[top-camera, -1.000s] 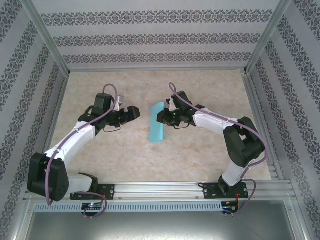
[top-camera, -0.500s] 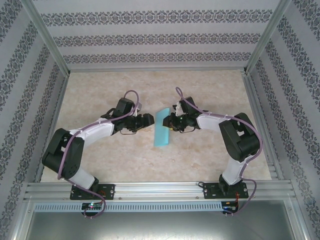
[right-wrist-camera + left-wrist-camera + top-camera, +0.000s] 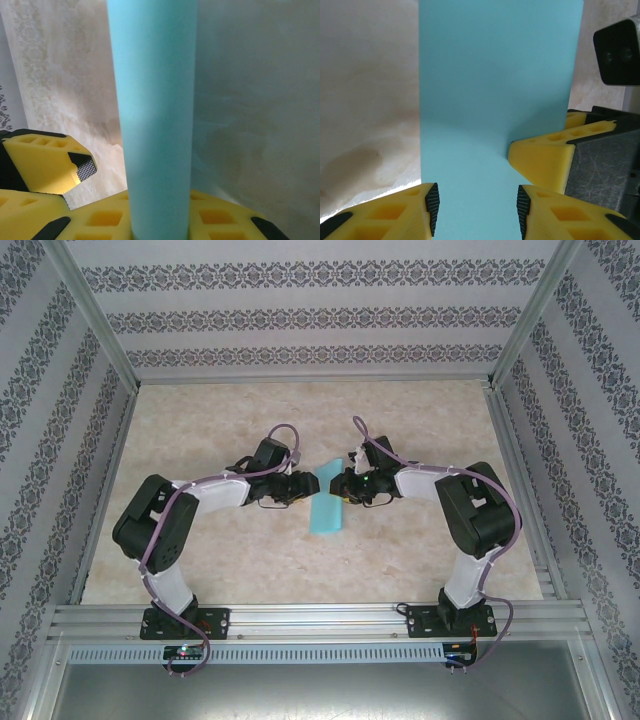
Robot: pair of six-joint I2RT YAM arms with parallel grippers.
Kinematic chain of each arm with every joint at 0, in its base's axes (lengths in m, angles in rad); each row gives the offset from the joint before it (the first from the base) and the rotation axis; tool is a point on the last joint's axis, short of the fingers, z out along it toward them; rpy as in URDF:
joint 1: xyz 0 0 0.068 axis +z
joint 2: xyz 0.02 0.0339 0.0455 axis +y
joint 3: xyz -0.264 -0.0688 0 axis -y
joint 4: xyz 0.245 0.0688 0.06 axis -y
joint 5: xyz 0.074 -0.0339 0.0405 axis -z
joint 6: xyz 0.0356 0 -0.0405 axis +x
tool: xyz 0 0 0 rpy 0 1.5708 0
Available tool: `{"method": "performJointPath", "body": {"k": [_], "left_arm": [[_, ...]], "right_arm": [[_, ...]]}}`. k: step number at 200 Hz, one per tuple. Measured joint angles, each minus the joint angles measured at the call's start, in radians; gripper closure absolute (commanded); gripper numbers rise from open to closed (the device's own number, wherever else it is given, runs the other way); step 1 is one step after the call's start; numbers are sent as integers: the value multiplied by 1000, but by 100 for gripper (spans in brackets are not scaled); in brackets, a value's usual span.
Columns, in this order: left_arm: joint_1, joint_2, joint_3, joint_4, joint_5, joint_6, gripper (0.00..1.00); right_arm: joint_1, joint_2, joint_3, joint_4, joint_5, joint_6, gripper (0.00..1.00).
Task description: Fold a paper plane with a square sheet of paper (pick it up from the middle)
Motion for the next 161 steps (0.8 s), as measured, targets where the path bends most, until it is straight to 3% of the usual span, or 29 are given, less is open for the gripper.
{"method": "performJointPath", "body": {"k": [78, 161], "left_arm": [[-27, 105, 73, 10, 2, 4, 66], [-45, 186, 114, 14, 4, 21, 70]], "right_arm": [[-13, 9, -6, -12, 4, -30, 74], [-23, 7, -22, -22, 23, -50, 69]]}}
